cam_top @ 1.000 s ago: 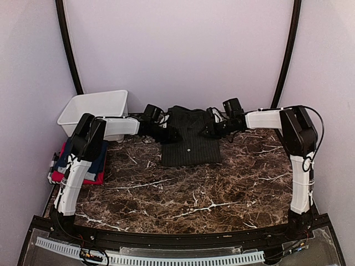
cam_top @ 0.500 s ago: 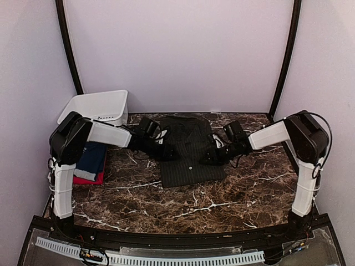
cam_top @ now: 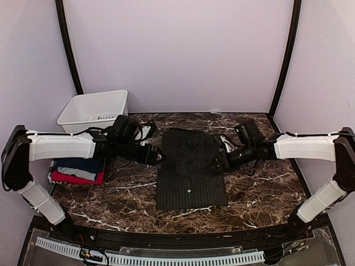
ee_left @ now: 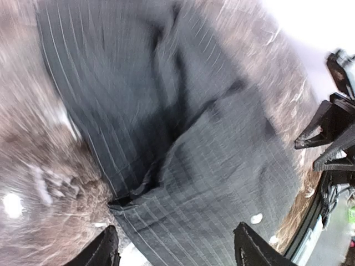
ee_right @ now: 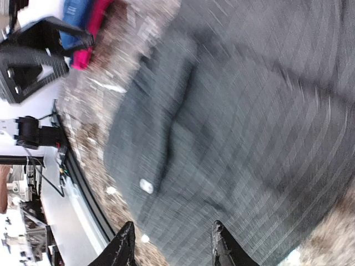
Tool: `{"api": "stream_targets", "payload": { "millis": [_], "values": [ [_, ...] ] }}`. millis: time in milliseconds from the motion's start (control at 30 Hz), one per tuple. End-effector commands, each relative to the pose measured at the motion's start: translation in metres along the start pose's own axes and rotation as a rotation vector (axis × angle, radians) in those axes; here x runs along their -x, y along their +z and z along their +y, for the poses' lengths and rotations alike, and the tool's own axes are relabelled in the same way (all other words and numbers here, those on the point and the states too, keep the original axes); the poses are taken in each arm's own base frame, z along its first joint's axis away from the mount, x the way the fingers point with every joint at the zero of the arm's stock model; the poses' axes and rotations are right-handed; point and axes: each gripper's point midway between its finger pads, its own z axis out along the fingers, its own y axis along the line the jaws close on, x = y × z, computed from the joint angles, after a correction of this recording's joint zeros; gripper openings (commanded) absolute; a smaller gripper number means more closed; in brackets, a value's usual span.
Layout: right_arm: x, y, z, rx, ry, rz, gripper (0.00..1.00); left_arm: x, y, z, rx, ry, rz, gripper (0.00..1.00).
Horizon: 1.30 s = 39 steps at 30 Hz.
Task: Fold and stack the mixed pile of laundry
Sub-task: Move the 2/3-rectangle-folded shirt to the center of the board, then pick up the 2/3-rectangle-folded shirt from the center of the board.
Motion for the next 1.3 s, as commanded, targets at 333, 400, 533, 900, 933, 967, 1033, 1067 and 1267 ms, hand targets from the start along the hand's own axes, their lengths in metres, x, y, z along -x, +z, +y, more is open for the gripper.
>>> {"api": "stream_targets", "payload": {
  "millis": [333, 400, 533, 900, 933, 967, 1033, 1067, 1267],
  "values": [
    [0.093, 0.032, 0.075, 0.225, -0.297, 0.041, 0.36, -0.088, -0.041, -0.097, 0.21, 0.931, -0.197, 0.71],
    [0.092, 0.047, 0.071, 0.239, -0.302, 0.071, 0.34, -0.101, -0.035, -0.107, 0.24, 1.04, -0.171, 0.7],
    [0.093, 0.074, 0.053, 0.217, -0.311, 0.108, 0.27, -0.122, -0.01, -0.107, 0.323, 1.189, -0.049, 0.65],
    [0.081, 0.123, -0.005, 0.091, -0.285, 0.194, 0.17, -0.155, 0.057, -0.113, 0.348, 1.405, 0.073, 0.61],
    [0.079, 0.126, -0.009, 0.083, -0.284, 0.201, 0.16, -0.158, 0.061, -0.109, 0.357, 1.422, 0.089, 0.61],
    [0.077, 0.127, -0.011, 0.078, -0.285, 0.205, 0.16, -0.156, 0.064, -0.111, 0.36, 1.424, 0.07, 0.61],
    [0.072, 0.13, -0.018, 0.065, -0.281, 0.214, 0.15, -0.153, 0.069, -0.108, 0.395, 1.444, 0.061, 0.6],
    [0.069, 0.132, -0.021, 0.061, -0.28, 0.221, 0.15, -0.154, 0.073, -0.105, 0.414, 1.462, 0.067, 0.57],
    [0.044, 0.141, -0.029, 0.055, -0.261, 0.261, 0.14, -0.136, 0.074, -0.094, 0.574, 1.493, 0.022, 0.29]
  ]
}}
